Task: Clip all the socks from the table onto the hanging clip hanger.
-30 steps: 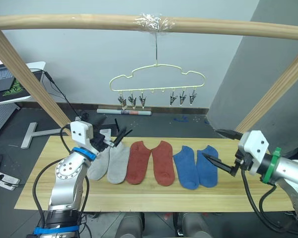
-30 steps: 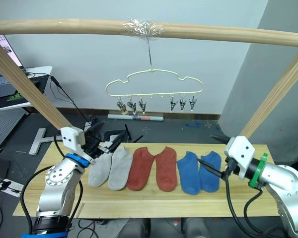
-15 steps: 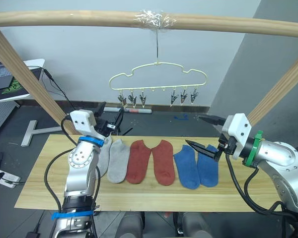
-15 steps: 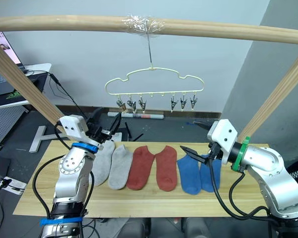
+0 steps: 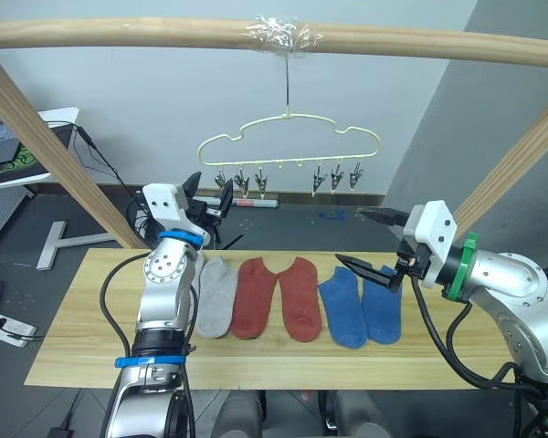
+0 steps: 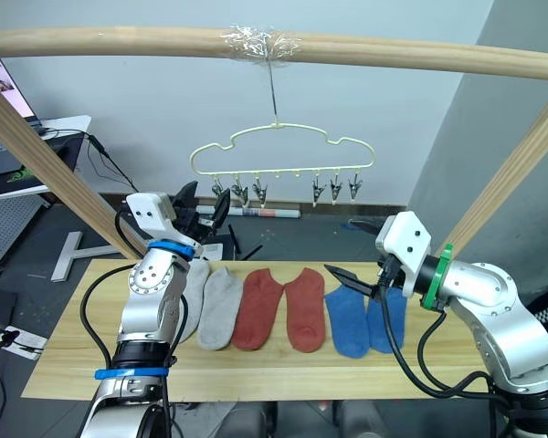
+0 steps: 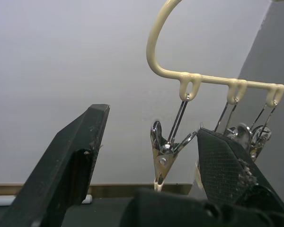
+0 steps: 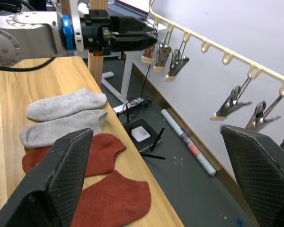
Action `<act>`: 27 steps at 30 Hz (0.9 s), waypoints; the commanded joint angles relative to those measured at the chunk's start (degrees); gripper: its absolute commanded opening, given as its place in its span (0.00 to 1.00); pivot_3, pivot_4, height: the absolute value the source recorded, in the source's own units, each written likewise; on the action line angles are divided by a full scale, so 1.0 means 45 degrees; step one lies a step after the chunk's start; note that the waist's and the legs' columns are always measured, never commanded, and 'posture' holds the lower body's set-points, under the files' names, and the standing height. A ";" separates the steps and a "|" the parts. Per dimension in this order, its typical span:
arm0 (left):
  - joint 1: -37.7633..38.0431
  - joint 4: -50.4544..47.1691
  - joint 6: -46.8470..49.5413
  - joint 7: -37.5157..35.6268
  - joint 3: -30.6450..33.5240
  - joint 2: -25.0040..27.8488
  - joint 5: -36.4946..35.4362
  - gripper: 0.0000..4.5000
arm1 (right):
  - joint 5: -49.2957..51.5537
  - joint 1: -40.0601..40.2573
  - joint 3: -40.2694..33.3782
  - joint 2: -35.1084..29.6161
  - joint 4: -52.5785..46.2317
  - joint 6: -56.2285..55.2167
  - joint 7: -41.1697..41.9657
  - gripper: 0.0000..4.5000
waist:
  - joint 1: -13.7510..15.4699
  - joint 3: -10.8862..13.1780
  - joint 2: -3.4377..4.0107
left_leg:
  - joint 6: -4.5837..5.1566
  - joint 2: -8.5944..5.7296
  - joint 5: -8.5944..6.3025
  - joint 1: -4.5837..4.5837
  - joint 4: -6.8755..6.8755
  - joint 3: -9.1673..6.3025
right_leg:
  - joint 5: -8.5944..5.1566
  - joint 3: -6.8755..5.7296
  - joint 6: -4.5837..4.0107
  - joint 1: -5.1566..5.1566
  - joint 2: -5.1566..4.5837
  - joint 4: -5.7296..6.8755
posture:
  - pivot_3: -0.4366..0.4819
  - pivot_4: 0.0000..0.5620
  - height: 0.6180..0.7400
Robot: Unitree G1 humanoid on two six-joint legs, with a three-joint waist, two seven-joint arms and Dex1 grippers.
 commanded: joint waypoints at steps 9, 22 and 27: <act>-0.0249 -0.0041 -0.0117 0.0128 -0.0132 0.0078 0.0126 0.75 | 0.0493 -0.0534 -0.0110 -0.0082 -0.0769 0.0311 -0.0106 1.00 | -0.0004 0.0000 0.0000 | -0.0001 -0.0012 0.0001 -0.0011 -0.0001 -0.0027 | 0.0001 -0.0027 -0.0001 0.0000 -0.0007 -0.0001 | 0.42 0.36 0.83; -0.0933 0.0636 0.0063 0.0028 -0.0194 0.0184 0.0156 0.75 | 0.0646 -0.0611 -0.0134 -0.0071 -0.1020 0.0625 -0.0308 1.00 | -0.0003 0.0001 0.0001 | -0.0004 -0.0049 0.0003 -0.0049 -0.0001 -0.0112 | 0.0002 -0.0184 -0.0004 0.0004 -0.0033 -0.0001 | 0.41 0.36 0.83; -0.1077 0.0776 -0.0101 -0.0061 -0.0068 0.0185 -0.0067 0.75 | 0.0611 -0.0574 -0.0142 -0.0070 -0.1067 0.0638 -0.0353 1.00 | -0.0004 0.0001 0.0002 | -0.0005 -0.0057 0.0003 -0.0058 -0.0001 -0.0123 | 0.0003 -0.0194 -0.0005 0.0004 -0.0039 -0.0003 | 0.41 0.36 0.83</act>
